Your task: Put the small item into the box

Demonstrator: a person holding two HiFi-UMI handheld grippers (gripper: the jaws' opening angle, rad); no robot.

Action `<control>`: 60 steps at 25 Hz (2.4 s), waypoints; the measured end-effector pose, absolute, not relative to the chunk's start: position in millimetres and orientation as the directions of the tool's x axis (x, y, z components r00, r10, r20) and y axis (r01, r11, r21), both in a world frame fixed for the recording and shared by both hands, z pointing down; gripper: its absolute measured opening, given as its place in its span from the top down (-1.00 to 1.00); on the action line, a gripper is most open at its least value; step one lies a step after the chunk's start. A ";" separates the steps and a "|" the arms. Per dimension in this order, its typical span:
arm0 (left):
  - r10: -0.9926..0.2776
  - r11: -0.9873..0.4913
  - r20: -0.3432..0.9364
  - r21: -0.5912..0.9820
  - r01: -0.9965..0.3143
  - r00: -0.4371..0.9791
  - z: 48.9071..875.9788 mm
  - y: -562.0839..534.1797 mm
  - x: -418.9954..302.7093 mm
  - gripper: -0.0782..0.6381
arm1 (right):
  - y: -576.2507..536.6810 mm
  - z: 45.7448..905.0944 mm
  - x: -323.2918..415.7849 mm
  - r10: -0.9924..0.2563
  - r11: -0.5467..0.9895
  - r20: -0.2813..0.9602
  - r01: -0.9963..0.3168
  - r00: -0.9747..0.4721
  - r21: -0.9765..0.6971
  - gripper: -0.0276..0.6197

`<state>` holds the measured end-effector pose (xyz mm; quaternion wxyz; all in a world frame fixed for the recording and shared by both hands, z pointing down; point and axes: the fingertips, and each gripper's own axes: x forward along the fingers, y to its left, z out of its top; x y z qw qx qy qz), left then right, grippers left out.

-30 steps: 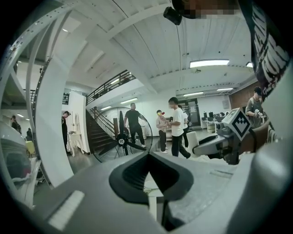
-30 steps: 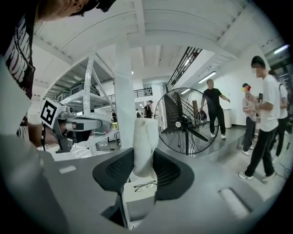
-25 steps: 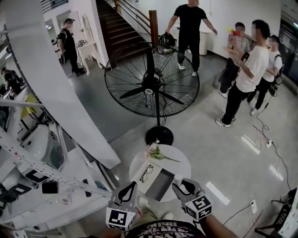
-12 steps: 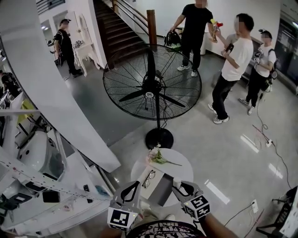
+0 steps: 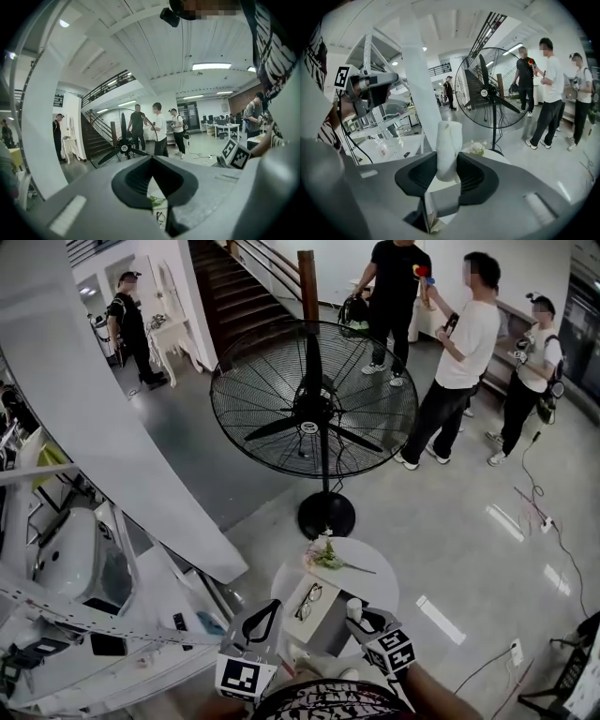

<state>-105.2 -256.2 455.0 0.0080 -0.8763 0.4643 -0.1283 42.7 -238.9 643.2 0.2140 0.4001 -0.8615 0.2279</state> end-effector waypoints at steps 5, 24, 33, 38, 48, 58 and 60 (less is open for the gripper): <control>-0.824 -0.549 0.240 -0.118 -0.827 0.513 466.0 -265.7 -125.0 0.78 | -241.8 687.4 29.9 -0.539 0.569 0.613 -0.787 -0.577 -0.240 0.42; -0.827 -0.535 0.270 -0.113 -0.837 0.493 478.0 -286.5 -159.6 0.78 | -238.4 852.5 12.5 -0.292 0.504 0.822 -0.809 -0.489 -0.303 0.42; -0.825 -0.520 0.314 -0.099 -0.848 0.470 494.1 -285.1 -183.2 0.78 | -228.5 893.0 -1.6 -0.193 0.486 0.852 -0.802 -0.487 -0.348 0.41; -0.821 -0.526 0.313 -0.091 -0.846 0.477 496.2 -289.3 -186.5 0.78 | -229.8 896.6 -4.1 -0.199 0.491 0.853 -0.803 -0.482 -0.339 0.13; -0.809 -0.560 0.280 -0.103 -0.822 0.517 485.4 -291.8 -174.1 0.78 | -235.1 873.9 3.7 -0.250 0.490 0.842 -0.813 -0.478 -0.316 0.05; -0.834 -0.527 0.249 -0.091 -0.845 0.493 470.5 -267.7 -159.8 0.78 | -237.6 796.6 26.3 -0.483 0.558 0.717 -0.808 -0.503 -0.191 0.82; -0.841 -0.517 0.236 -0.082 -0.852 0.487 466.7 -262.3 -155.4 0.78 | -235.7 782.2 30.4 -0.505 0.556 0.693 -0.808 -0.515 -0.195 0.82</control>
